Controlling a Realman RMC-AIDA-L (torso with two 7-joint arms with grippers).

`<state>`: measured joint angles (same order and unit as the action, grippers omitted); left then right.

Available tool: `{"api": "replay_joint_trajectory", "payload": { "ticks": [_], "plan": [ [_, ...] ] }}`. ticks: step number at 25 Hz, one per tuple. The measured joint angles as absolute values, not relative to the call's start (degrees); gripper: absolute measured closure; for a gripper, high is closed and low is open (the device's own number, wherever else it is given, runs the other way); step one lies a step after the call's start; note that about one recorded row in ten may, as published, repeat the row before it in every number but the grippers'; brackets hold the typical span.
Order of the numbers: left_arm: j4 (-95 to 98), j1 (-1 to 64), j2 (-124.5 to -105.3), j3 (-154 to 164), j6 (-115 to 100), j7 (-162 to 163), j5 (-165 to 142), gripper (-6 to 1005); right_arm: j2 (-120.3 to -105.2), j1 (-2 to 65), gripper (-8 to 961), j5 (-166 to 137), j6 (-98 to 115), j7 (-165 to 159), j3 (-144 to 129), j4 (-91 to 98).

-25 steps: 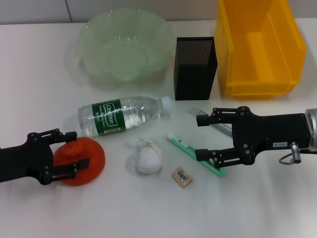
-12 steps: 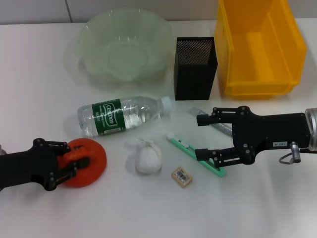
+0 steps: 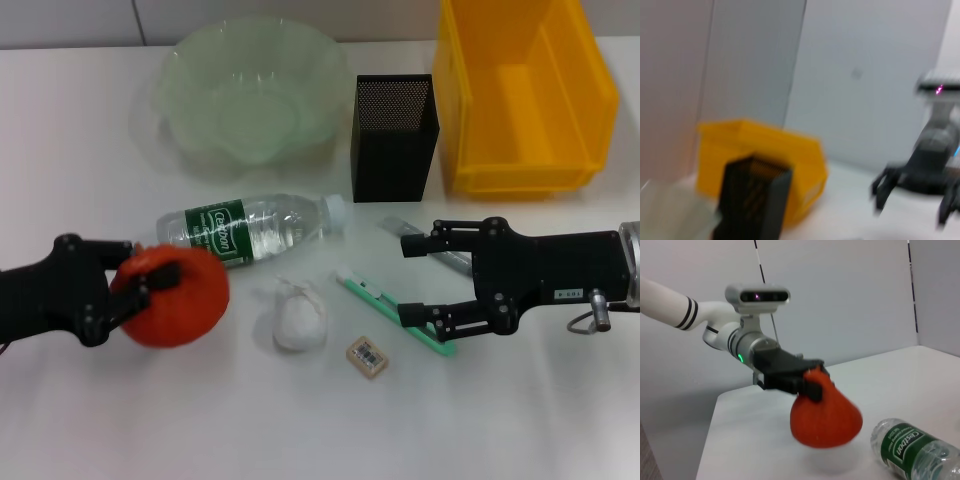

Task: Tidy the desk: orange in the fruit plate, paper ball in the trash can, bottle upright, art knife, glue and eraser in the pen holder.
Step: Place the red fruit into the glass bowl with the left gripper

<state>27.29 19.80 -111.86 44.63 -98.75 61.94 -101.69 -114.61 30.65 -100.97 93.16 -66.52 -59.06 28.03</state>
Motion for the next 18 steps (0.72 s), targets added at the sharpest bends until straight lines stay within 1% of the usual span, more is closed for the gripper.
{"api": "replay_joint_trajectory", "payload": {
  "ticks": [2,3,4,5,8,12,18],
  "plan": [
    [27.2,20.1,-112.22,43.7,-100.2,62.2,-101.6,824,-114.66,30.3,137,-101.0,93.2,-66.3,-59.0,28.0],
    [27.1,20.6,-112.74,43.1,-101.1,62.3,-101.6,828,-114.72,30.0,138,-101.0,93.2,-66.2,-58.9,28.0],
    [27.1,20.6,-112.74,43.1,-101.1,62.3,-101.6,832,-114.78,29.7,138,-100.9,93.2,-65.9,-58.6,28.0],
    [26.9,21.3,-114.03,42.6,-101.2,62.3,-101.5,835,-114.85,29.4,139,-100.8,93.2,-65.7,-58.3,28.0],
    [27.0,22.5,-117.01,42.5,-100.6,61.6,-101.6,851,-115.23,28.0,140,-100.7,93.3,-63.7,-56.0,27.9],
    [26.7,23.6,-117.95,42.4,-99.0,60.4,-101.7,881,-115.88,25.8,140,-100.5,93.9,-61.1,-52.4,27.8],
    [25.9,24.7,-118.23,42.3,-96.8,60.5,-101.5,923,-116.43,24.5,140,-100.5,94.5,-59.3,-50.5,27.2]
  ]
}}
